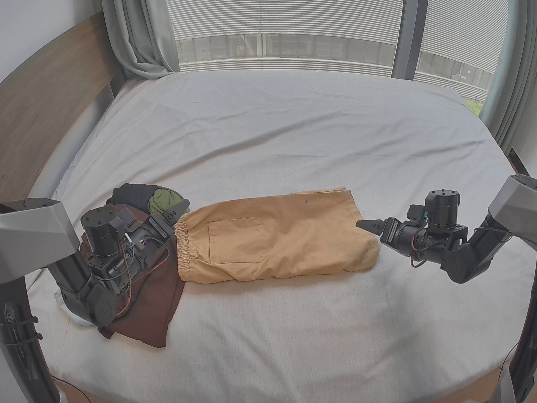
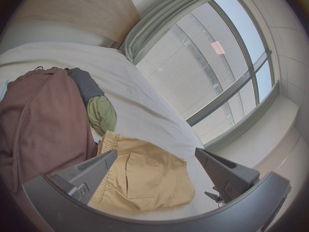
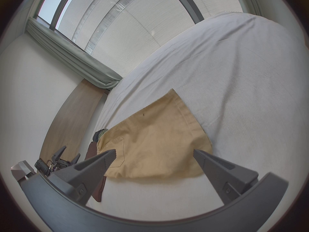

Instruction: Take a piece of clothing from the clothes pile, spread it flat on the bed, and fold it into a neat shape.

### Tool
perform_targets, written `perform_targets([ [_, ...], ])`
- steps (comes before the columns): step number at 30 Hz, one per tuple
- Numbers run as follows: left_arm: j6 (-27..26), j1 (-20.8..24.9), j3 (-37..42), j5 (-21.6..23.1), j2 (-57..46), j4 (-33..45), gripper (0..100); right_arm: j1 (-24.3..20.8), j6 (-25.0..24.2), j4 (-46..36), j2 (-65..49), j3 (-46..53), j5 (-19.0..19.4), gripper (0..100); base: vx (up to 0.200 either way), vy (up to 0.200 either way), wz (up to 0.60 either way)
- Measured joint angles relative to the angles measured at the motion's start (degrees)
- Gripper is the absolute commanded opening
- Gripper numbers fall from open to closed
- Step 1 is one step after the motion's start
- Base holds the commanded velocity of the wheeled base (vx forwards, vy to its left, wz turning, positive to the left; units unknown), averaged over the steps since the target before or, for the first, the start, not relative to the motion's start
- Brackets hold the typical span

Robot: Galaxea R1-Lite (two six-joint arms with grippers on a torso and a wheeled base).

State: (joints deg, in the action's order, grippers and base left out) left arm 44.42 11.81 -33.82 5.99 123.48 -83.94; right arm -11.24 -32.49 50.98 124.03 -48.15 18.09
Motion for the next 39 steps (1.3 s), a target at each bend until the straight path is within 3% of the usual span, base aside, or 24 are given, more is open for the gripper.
perform_targets([
  [9,-10.7,0.6,3.3,0.1,-2.8,-0.2,100,-1.1,-2.1,4.9,-0.1,5.7,-0.1,100,0.000,0.000,0.00],
  [16,-24.2,0.6,8.2,0.0,-4.0,-2.3,100,-2.3,-3.2,8.1,1.8,7.1,-0.5,100,0.000,0.000,0.00],
  [23,-34.4,0.2,11.3,-0.1,-2.8,-4.7,100,-3.6,-5.0,12.7,6.3,7.4,-1.9,100,0.000,0.000,0.00],
  [27,-36.6,0.0,12.0,-0.2,-2.0,-4.9,100,-4.4,-5.9,13.2,8.8,7.4,-2.1,100,0.000,0.000,0.00],
  [39,-36.4,0.0,12.3,-0.2,-1.4,-4.9,100,-4.7,-6.1,13.3,14.0,4.1,-3.9,100,0.000,0.000,0.00],
])
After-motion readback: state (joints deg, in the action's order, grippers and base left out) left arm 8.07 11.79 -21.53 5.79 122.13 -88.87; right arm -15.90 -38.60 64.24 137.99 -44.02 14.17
